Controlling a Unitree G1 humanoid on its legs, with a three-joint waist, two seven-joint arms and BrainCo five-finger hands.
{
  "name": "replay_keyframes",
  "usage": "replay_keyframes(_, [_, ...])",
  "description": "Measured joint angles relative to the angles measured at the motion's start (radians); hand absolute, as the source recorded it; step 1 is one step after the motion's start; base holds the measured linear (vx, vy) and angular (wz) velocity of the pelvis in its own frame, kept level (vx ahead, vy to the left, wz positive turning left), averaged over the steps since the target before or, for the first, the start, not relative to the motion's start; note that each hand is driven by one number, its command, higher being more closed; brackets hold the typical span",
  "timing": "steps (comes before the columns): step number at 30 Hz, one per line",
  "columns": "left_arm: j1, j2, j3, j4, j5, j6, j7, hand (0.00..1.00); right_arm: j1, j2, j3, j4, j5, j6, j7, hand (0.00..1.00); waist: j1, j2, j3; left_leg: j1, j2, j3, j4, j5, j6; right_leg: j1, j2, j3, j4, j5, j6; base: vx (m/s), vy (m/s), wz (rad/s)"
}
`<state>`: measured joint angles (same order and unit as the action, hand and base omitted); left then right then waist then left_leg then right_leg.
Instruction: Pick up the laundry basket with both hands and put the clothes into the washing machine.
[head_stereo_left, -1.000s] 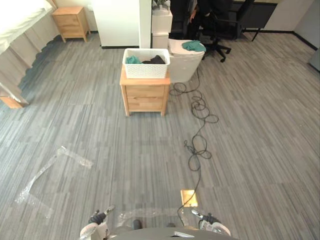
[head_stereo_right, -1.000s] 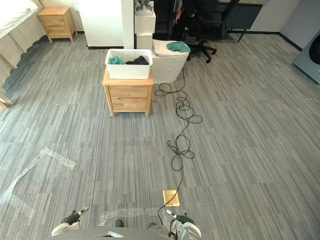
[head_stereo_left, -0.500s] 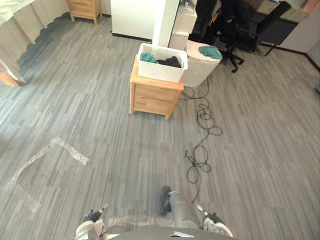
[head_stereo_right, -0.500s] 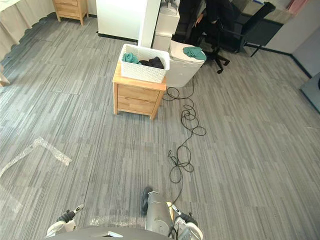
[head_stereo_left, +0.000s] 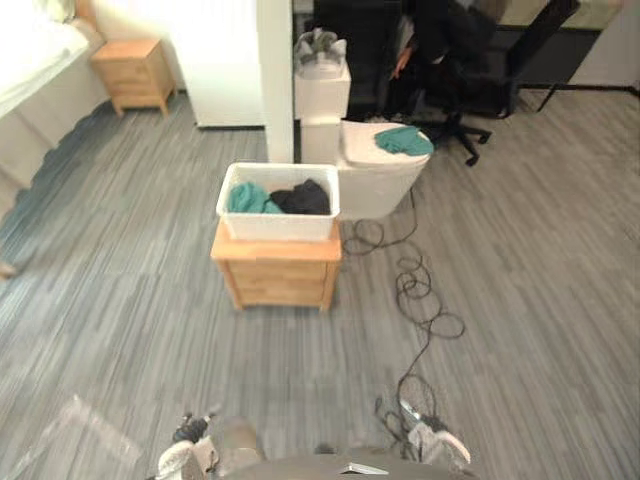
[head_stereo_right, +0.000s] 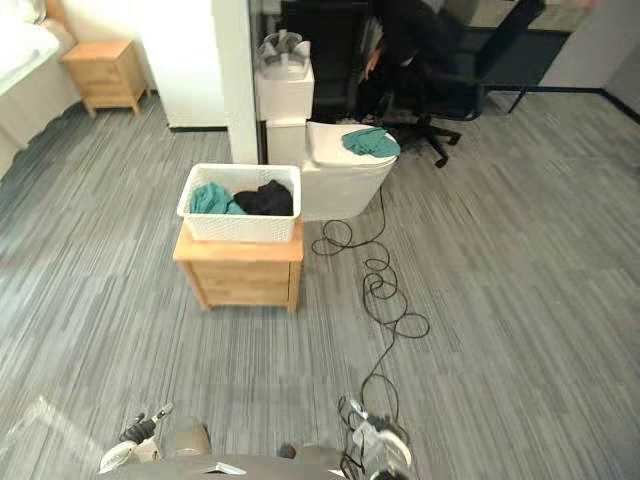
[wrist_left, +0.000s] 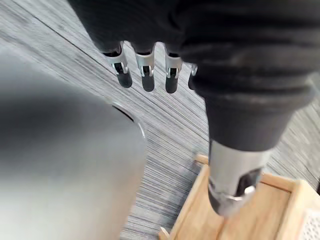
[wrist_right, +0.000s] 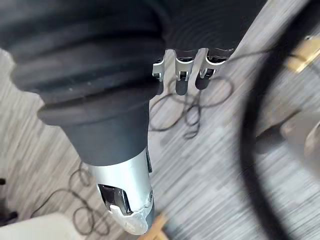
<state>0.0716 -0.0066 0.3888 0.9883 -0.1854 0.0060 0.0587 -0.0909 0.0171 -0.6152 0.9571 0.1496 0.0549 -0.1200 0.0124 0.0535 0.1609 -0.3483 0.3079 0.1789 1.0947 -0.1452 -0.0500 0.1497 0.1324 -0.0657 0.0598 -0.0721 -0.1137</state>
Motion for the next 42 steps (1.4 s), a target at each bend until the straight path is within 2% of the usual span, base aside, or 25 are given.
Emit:
replay_keyframes(1, [-0.004,-0.002,0.0,0.001,-0.005,-0.001,0.0,0.0,-0.021,-0.004,0.015,-0.001,0.0,-0.004,0.0,0.0,0.003,0.01,0.006,-0.029,-0.003,0.026,-0.065,-0.009,0.0,0.022,0.002,0.016,-0.019,-0.002,0.001,0.6,-0.004,-0.96])
replay_keyframes(2, [-0.003,-0.002,0.001,0.004,-0.009,-0.007,0.001,0.0,-0.05,-0.013,0.046,-0.007,0.0,-0.005,0.0,0.0,0.013,0.018,0.015,-0.042,-0.012,0.101,-0.267,-0.005,0.004,0.065,-0.003,0.055,-0.041,-0.019,0.003,0.49,0.06,-0.71])
replay_keyframes(5, [0.039,-0.001,0.003,0.011,-0.007,-0.007,0.004,0.0,-0.014,-0.017,0.08,-0.039,-0.001,-0.01,0.002,0.0,0.014,0.02,0.014,0.03,-0.115,0.172,-0.826,0.113,0.021,0.176,-0.012,0.093,-0.031,-0.131,0.032,0.59,0.185,-0.39])
replay_keyframes(6, [0.047,0.0,0.004,0.013,-0.005,-0.006,0.004,0.0,-0.008,-0.022,0.08,-0.039,-0.001,-0.01,0.002,0.0,0.012,0.018,0.012,0.033,-0.127,0.166,-0.836,0.121,0.037,0.189,-0.014,0.103,-0.017,-0.159,0.037,0.57,0.271,-0.41])
replay_keyframes(7, [0.068,0.005,0.017,0.025,-0.004,-0.001,0.004,0.0,0.005,-0.022,0.08,-0.039,-0.001,-0.011,0.002,0.0,0.017,0.002,0.004,0.038,-0.157,0.146,-0.806,0.19,0.12,0.201,-0.037,0.131,0.032,-0.215,0.06,0.49,0.246,-0.45])
replay_keyframes(8, [0.08,0.005,0.042,0.034,-0.002,0.003,0.008,0.0,0.02,-0.02,0.08,-0.037,-0.001,-0.012,0.001,0.0,0.017,-0.017,-0.005,0.047,-0.165,0.156,-0.79,0.225,0.132,0.19,-0.058,0.15,0.089,-0.239,0.087,0.62,0.313,-0.38])
replay_keyframes(9, [0.083,0.025,0.042,0.057,0.009,0.009,0.013,0.0,0.045,-0.015,0.075,-0.033,-0.001,-0.013,0.001,0.0,0.017,-0.052,-0.019,0.07,-0.199,0.179,-0.809,0.192,0.13,0.135,-0.09,0.16,0.218,-0.24,0.1,0.5,0.253,-0.2])
replay_keyframes(10, [0.081,0.029,0.042,0.057,0.016,0.012,0.019,0.0,0.052,-0.007,0.064,-0.029,-0.001,-0.013,0.001,0.0,0.019,-0.067,-0.024,0.087,-0.216,0.186,-0.831,0.185,0.127,0.096,-0.099,0.165,0.305,-0.233,0.117,0.73,0.37,-0.05])
replay_keyframes(11, [0.075,0.041,0.038,0.059,0.026,0.015,0.025,0.0,0.067,0.002,0.033,-0.009,-0.001,-0.015,0.002,0.0,0.012,-0.084,-0.026,0.13,-0.245,0.185,-0.86,0.17,0.133,0.026,-0.109,0.161,0.479,-0.181,0.198,0.7,0.341,0.11])
replay_keyframes(12, [0.057,0.053,0.024,0.059,0.041,0.018,0.026,0.0,0.089,0.017,0.007,0.014,-0.001,-0.015,0.002,0.0,0.0,-0.091,-0.026,0.179,-0.267,0.168,-0.873,0.142,0.137,-0.028,-0.113,0.165,0.633,-0.081,0.315,0.57,0.272,0.3])
replay_keyframes(13, [0.048,0.061,0.008,0.059,0.042,0.019,0.027,0.0,0.104,0.027,0.0,0.018,0.0,-0.014,0.002,0.0,-0.007,-0.089,-0.025,0.2,-0.272,0.155,-0.871,0.129,0.138,-0.051,-0.118,0.163,0.713,-0.048,0.364,0.4,0.156,0.49])
replay_keyframes(14, [0.034,0.069,-0.021,0.058,0.042,0.019,0.029,0.0,0.129,0.044,-0.014,0.019,0.002,-0.011,0.006,0.0,-0.011,-0.088,-0.025,0.249,-0.282,0.144,-0.875,0.104,0.133,-0.112,-0.13,0.144,0.857,-0.036,0.387,0.35,0.103,0.37])
replay_keyframes(15, [0.019,0.068,-0.033,0.053,0.042,0.019,0.029,0.0,0.133,0.042,-0.018,0.008,0.0,-0.012,0.005,0.0,-0.013,-0.084,-0.022,0.273,-0.286,0.14,-0.881,0.093,0.129,-0.145,-0.142,0.13,0.914,-0.039,0.384,0.55,0.14,0.46])
replay_keyframes(16, [-0.026,0.057,-0.055,0.052,0.043,0.018,0.03,0.0,0.144,0.05,-0.017,-0.002,0.008,-0.017,0.004,0.0,-0.028,-0.075,-0.018,0.357,-0.295,0.119,-0.938,0.085,0.118,-0.252,-0.213,0.047,0.972,-0.099,0.326,0.47,0.086,0.23])
replay_keyframes(17, [-0.047,0.052,-0.058,0.048,0.043,0.017,0.03,0.0,0.145,0.052,-0.016,-0.012,0.015,-0.023,0.003,0.0,-0.027,-0.077,-0.02,0.395,-0.288,0.121,-0.963,0.077,0.105,-0.301,-0.256,0.007,0.914,-0.14,0.264,0.39,0.028,0.17])
replay_keyframes(19, [-0.066,0.027,-0.038,0.044,0.038,0.015,0.037,0.0,0.153,0.061,-0.014,-0.038,0.023,-0.026,-0.001,0.0,-0.028,-0.074,-0.02,0.443,-0.26,0.119,-0.972,0.054,0.072,-0.327,-0.275,-0.004,0.687,-0.16,0.222,0.25,-0.092,0.0])
replay_keyframes(21, [-0.063,0.008,-0.031,0.043,0.029,0.013,0.041,0.0,0.159,0.062,-0.006,-0.037,0.022,-0.029,-0.007,0.0,-0.028,-0.079,-0.027,0.462,-0.243,0.121,-0.973,0.039,0.047,-0.304,-0.274,0.006,0.436,-0.091,0.196,0.2,-0.179,0.1])
replay_keyframes(23, [-0.055,-0.009,0.009,0.028,0.004,0.008,0.047,0.0,0.158,0.063,0.025,-0.032,0.021,-0.025,-0.024,0.0,-0.015,-0.105,-0.044,0.464,-0.248,0.118,-0.971,0.025,0.017,-0.275,-0.301,0.0,0.278,0.091,0.191,0.25,-0.337,0.03])
replay_keyframes(24, [-0.043,-0.014,0.032,0.022,-0.019,0.008,0.051,0.0,0.157,0.069,0.044,-0.036,0.02,-0.024,-0.026,0.0,-0.005,-0.11,-0.061,0.462,-0.233,0.116,-0.965,0.011,-0.009,-0.235,-0.291,-0.008,0.21,0.045,0.216,0.25,-0.369,-0.03])
replay_keyframes(25, [-0.035,-0.021,0.043,0.023,-0.029,0.008,0.052,0.0,0.155,0.066,0.055,-0.04,0.02,-0.024,-0.03,0.0,-0.004,-0.096,-0.067,0.458,-0.22,0.117,-0.965,0.007,-0.02,-0.22,-0.279,-0.018,0.173,0.036,0.215,0.23,-0.351,0.0])
replay_keyframes(28, [-0.028,-0.078,0.067,0.021,-0.106,0.003,0.074,0.0,0.161,0.033,0.065,-0.15,0.028,-0.019,-0.053,0.0,-0.015,-0.021,-0.1,0.469,-0.155,0.132,-1.037,0.052,-0.061,-0.167,-0.22,-0.088,0.061,0.052,0.192,0.21,-0.234,0.36])
replay_keyframes(29, [-0.028,-0.082,0.067,0.019,-0.136,0.002,0.079,0.0,0.161,0.031,0.075,-0.19,0.046,-0.02,-0.066,0.0,-0.012,-0.016,-0.1,0.483,-0.148,0.131,-1.053,0.061,-0.069,-0.155,-0.211,-0.091,0.052,0.052,0.189,0.13,-0.141,0.28])
replay_keyframes(34, [0.004,-0.06,0.094,-0.108,-0.262,-0.015,0.128,0.0,0.171,0.034,0.146,-0.594,0.078,-0.056,-0.113,0.0,-0.011,-0.041,-0.1,0.495,-0.133,0.133,-1.103,0.094,-0.082,-0.143,-0.18,-0.099,0.009,0.059,0.173,0.02,-0.063,0.02])
replay_keyframes(38, [0.027,0.015,0.187,-0.267,-0.259,-0.023,0.19,0.0,0.236,0.043,0.163,-0.814,0.078,-0.083,-0.142,0.0,-0.021,-0.062,-0.091,0.469,-0.134,0.126,-1.1,0.093,-0.081,-0.152,-0.179,-0.099,-0.015,0.069,0.173,0.02,-0.003,0.04])
replay_keyframes(42, [0.03,0.05,0.231,-0.393,-0.212,-0.038,0.223,0.0,0.269,0.047,0.202,-0.946,0.076,-0.102,-0.15,0.0,-0.037,-0.052,-0.085,0.464,-0.142,0.127,-1.101,0.09,-0.077,-0.152,-0.186,-0.098,-0.024,0.072,0.176,0.03,0.015,-0.01])
